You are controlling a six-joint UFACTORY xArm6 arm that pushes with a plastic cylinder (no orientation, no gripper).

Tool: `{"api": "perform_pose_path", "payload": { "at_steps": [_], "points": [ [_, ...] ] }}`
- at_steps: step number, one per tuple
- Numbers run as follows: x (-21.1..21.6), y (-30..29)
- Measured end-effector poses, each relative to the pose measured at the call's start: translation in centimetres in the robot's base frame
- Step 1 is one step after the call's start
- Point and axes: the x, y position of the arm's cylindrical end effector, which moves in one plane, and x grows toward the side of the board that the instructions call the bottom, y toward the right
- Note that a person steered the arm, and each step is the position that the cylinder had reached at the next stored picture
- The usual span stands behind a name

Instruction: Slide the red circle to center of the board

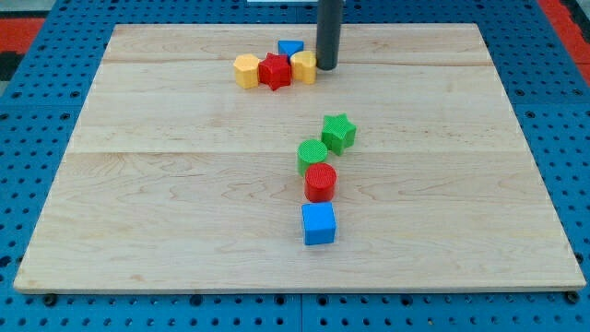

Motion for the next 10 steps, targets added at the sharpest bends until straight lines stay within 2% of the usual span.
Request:
{"api": "perform_pose_path", "payload": {
  "at_steps": [2,3,5,6,7,8,10],
  "points": [
    [2.1,-6.0],
    [2.4,-6.7],
    [4.9,10.1],
    [9.6,15.0],
    [16.0,15.8],
    [21.6,12.9],
    [22.4,-0.5]
  ]
}}
